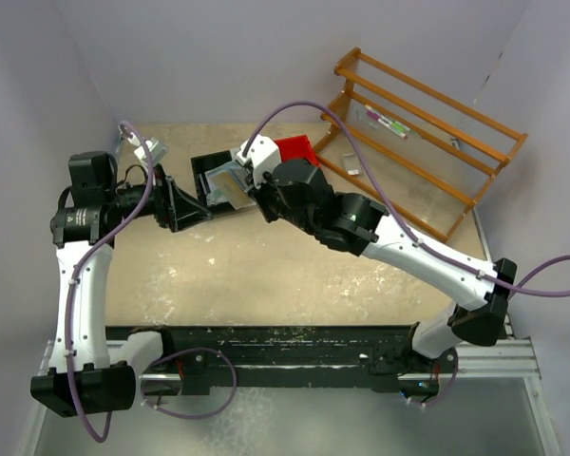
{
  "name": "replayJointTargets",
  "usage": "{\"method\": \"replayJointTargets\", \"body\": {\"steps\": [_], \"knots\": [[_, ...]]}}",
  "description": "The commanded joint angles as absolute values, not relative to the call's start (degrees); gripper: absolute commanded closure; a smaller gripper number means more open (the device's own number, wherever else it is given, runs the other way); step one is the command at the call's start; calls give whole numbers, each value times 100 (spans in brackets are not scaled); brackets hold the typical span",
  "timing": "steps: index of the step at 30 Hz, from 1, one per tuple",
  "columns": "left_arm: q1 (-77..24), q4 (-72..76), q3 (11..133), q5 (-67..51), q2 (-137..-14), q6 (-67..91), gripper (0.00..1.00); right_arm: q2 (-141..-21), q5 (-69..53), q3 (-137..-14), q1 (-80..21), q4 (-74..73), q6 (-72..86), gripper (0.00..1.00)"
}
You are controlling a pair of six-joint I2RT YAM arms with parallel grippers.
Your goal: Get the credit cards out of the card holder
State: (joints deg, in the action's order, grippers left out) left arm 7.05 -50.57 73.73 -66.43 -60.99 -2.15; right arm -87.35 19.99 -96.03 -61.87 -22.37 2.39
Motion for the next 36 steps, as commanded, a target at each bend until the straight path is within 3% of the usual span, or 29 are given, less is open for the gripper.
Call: {"method": "replayJointTargets", "body": {"steps": [1,5,10,20,27,36], "knots": [[701,-4387,7389,-6083,-5788,126,31,-8341,1512,-9755,-6194,-1729,314,100],[703,-4174,7260,-6108,-5712,437,11,-8131,783,-9484,-6179,-1384,638,100],[703,-3524,6828,-6381,-5397,948,3,-7947,-175,-9251,-5944,-946,1136,100],[712,-3639,7055,-6523,-5396,985,7,-7588,-2061,-8550,-5175,-47,1849,100],[712,-3778,6866,-6491,-5429,1096,2,-7436,-2653,-8336,-4841,469,2328,100],[716,-1555,6278,-7617,-5227,3293,4,-7481,-2863,-8259,-4778,764,2682,100]]}}
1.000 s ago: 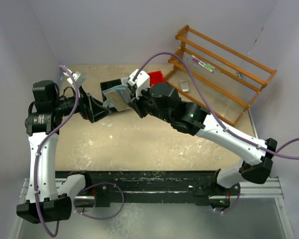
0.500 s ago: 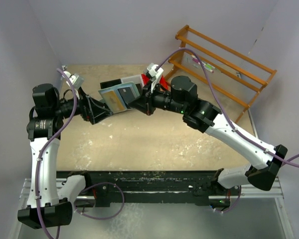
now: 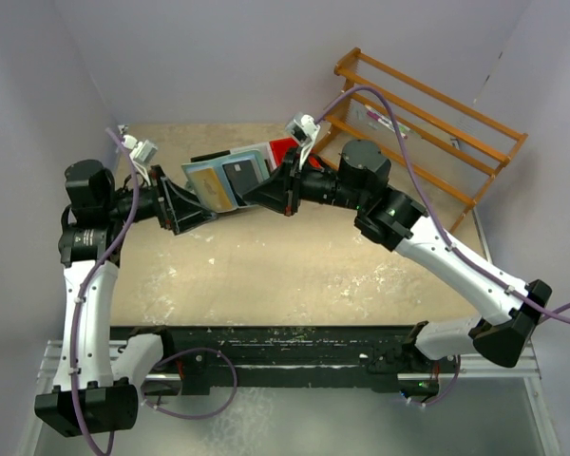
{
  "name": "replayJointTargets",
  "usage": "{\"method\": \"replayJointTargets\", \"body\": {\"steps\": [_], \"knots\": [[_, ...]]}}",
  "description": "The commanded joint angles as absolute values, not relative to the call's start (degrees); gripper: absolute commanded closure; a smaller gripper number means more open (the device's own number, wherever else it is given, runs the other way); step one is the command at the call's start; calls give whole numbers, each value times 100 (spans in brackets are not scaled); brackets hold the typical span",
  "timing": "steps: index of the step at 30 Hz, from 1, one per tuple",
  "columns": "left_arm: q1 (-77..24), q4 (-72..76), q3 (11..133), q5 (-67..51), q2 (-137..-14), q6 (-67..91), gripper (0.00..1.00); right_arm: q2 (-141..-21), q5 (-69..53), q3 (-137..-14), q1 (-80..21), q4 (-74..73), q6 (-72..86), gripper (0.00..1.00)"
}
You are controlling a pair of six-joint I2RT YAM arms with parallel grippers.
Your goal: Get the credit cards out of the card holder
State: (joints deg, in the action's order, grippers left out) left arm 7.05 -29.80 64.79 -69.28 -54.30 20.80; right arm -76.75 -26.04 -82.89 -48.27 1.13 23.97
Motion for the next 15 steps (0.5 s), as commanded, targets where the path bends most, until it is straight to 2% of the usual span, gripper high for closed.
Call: {"method": "replayJointTargets", "body": {"steps": [1,6,13,15], "knots": [[712,-1359,6173,-7715,-5157,3449,4,-7480,-2884,-8239,-4767,805,2709,100],[712,-680,6057,-7893,-5143,4178,12,-7502,-2935,-8184,-4743,905,2863,100],[712,-46,6136,-7917,-5200,4722,51,-7480,-2968,-7815,-4686,1275,3179,100],[712,-25,6145,-7832,-5203,4773,58,-7479,-2972,-7716,-4670,1439,3291,100]]}}
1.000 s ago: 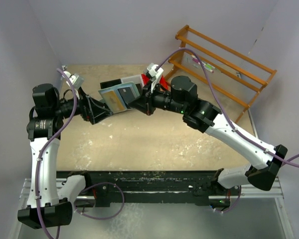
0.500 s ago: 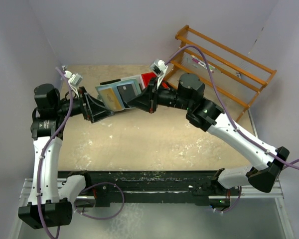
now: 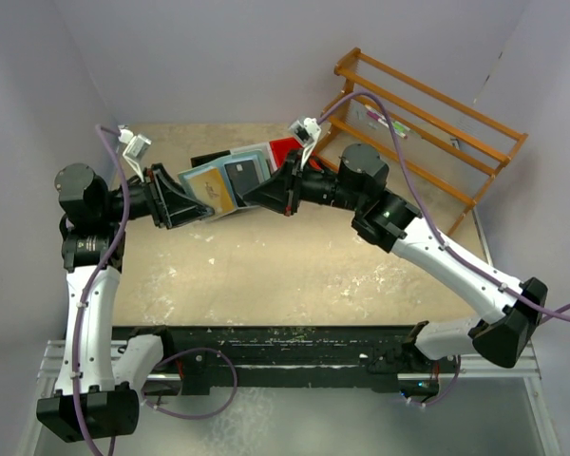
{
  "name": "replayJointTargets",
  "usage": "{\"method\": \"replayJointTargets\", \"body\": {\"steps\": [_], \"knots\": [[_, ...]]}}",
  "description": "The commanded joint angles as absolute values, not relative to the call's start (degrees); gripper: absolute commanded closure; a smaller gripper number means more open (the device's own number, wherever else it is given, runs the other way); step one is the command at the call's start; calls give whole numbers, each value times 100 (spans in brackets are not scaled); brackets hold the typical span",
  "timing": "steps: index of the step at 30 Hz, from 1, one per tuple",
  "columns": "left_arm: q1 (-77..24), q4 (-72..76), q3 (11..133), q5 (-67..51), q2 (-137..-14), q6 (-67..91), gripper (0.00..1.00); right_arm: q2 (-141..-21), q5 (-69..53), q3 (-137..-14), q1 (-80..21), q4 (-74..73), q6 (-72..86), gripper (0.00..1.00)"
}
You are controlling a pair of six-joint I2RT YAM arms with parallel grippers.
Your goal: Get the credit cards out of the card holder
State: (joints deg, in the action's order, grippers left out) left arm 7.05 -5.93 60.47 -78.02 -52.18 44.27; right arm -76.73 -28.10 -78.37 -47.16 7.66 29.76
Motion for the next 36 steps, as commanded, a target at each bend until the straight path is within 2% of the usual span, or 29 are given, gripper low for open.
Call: {"method": "replayJointTargets", "body": {"steps": [1,4,8,10,14,15,17,20,21,23,27,29,36], "knots": [[712,9,6136,-7805,-5207,4836,59,-7472,-2972,-7653,-4660,1520,3362,100],[712,110,6139,-7701,-5174,4923,66,-7436,-2937,-7415,-4625,1836,3602,100],[712,-339,6253,-7448,-5212,4630,88,-7468,-3038,-7236,-4623,2080,3811,100],[712,-708,6384,-7377,-5290,4315,92,-7471,-3129,-7148,-4619,2202,3910,98],[712,-797,6373,-7488,-5329,4288,94,-7479,-3402,-7009,-4548,2397,4062,90],[712,-808,6375,-7508,-5327,4285,94,-7479,-3490,-6968,-4494,2443,4098,84],[712,-892,6384,-7507,-5332,4227,94,-7494,-3643,-6887,-4283,2470,4230,66],[712,-1311,6473,-7402,-5376,3924,93,-7368,-3646,-6765,-3824,2448,4412,24],[712,-1524,6522,-7329,-5404,3728,94,-7260,-3523,-6733,-3728,2407,4375,13],[712,-2245,6649,-7172,-5506,3230,94,-7079,-3263,-6758,-3650,2218,4149,1],[712,-3322,6958,-6808,-5754,2168,95,-7034,-3109,-6926,-3652,1929,3933,0],[712,-3644,7038,-6610,-5866,1845,96,-7040,-2950,-6943,-3653,1861,3910,3],[712,-3737,7005,-6547,-5940,1696,97,-7418,-3446,-7029,-3893,2392,4323,20]]}}
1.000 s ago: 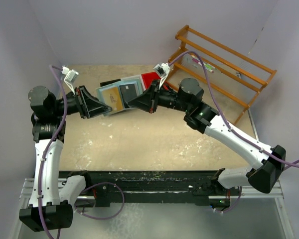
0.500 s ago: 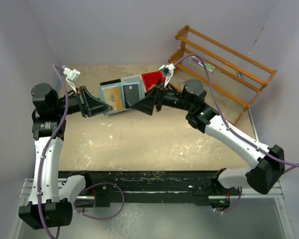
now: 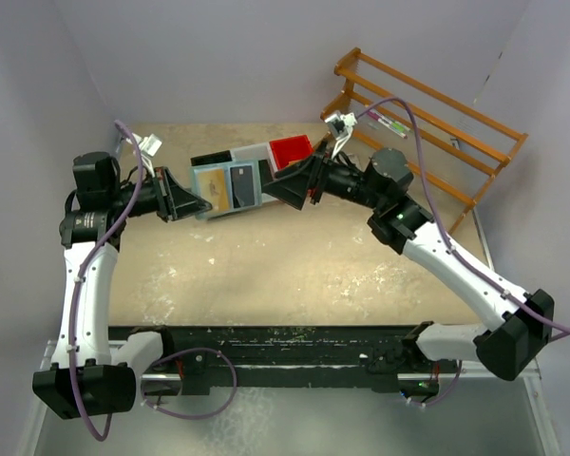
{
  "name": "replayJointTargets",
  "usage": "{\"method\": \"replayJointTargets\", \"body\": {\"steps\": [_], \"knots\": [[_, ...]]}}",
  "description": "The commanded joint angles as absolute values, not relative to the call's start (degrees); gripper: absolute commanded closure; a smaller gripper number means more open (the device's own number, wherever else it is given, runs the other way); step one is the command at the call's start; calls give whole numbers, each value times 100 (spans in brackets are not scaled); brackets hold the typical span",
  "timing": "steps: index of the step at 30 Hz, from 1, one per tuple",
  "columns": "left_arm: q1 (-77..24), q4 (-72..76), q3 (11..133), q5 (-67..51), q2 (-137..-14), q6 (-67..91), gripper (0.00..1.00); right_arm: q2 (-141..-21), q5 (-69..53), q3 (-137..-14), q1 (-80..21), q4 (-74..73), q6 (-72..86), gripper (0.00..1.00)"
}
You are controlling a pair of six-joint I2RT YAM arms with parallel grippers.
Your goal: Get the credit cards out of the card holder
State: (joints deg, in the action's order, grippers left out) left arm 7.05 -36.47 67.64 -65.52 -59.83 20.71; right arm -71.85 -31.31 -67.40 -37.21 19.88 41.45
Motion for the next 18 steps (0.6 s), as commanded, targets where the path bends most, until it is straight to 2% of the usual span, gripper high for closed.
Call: {"method": "replayJointTargets", "body": {"steps": [1,5,10,18], "knots": [[712,-3711,7005,-6647,-5956,1708,97,-7541,-3545,-7057,-3961,2451,4385,22],[710,-3532,6964,-7364,-6027,1878,95,-8042,-3962,-7107,-4189,2814,4663,30],[711,-3431,6917,-8033,-6020,1990,94,-8383,-4370,-7060,-4245,3408,5000,35],[712,-3381,6891,-8471,-6097,2229,94,-8622,-4531,-7182,-4246,3580,5122,41]]}}
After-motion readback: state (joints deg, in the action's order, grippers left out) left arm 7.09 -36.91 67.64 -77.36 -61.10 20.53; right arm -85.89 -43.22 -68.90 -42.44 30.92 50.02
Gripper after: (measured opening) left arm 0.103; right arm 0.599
